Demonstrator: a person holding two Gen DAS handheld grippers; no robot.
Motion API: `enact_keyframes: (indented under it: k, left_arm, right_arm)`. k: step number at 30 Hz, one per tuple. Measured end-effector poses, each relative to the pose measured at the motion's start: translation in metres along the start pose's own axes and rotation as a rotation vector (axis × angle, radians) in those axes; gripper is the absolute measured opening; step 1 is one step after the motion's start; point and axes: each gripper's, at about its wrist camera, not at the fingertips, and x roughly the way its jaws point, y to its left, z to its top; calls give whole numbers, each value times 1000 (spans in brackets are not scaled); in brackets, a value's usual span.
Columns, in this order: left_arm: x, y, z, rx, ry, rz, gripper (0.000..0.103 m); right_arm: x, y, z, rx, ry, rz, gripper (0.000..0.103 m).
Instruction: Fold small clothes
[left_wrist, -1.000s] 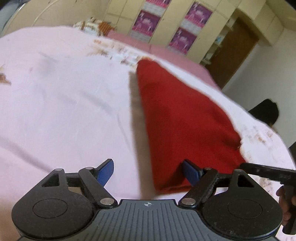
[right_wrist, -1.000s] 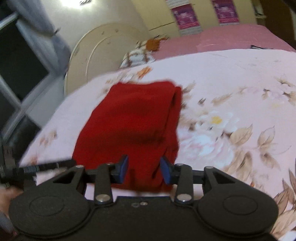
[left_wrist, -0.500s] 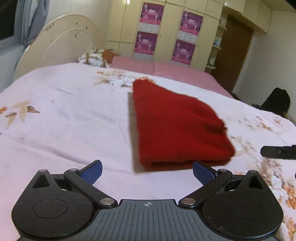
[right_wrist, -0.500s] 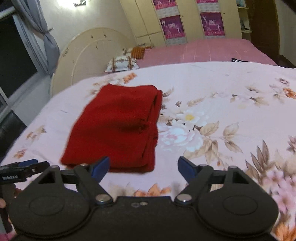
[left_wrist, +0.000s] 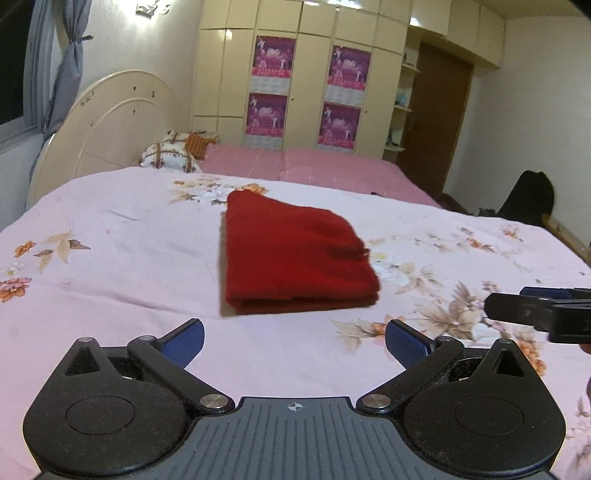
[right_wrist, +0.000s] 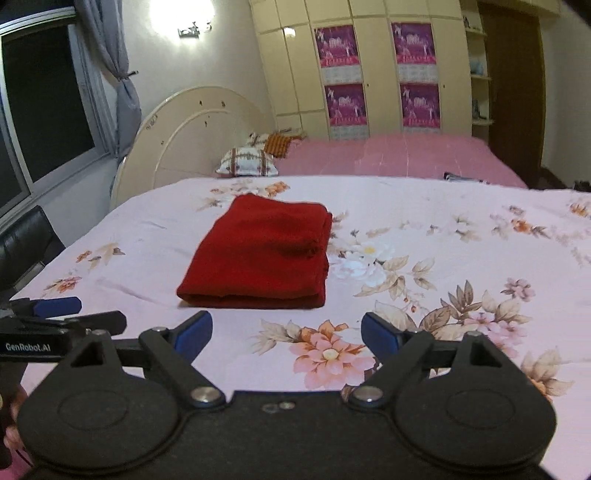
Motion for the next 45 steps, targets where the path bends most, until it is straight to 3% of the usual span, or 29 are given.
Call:
enact_keyframes:
  k: [6, 16, 45]
  left_arm:
    - [-29, -11, -8, 20, -28, -15, 103]
    - [-47, -22, -17, 25, -38, -21, 103]
    - [-46, -27, -13, 31, -45, -41, 103]
  right_arm:
    - [-24, 8, -11, -10, -54, -86, 87]
    - [-41, 13, -22, -15, -77, -78, 88]
    - [-45, 14, -28, -9, -84, -107, 88]
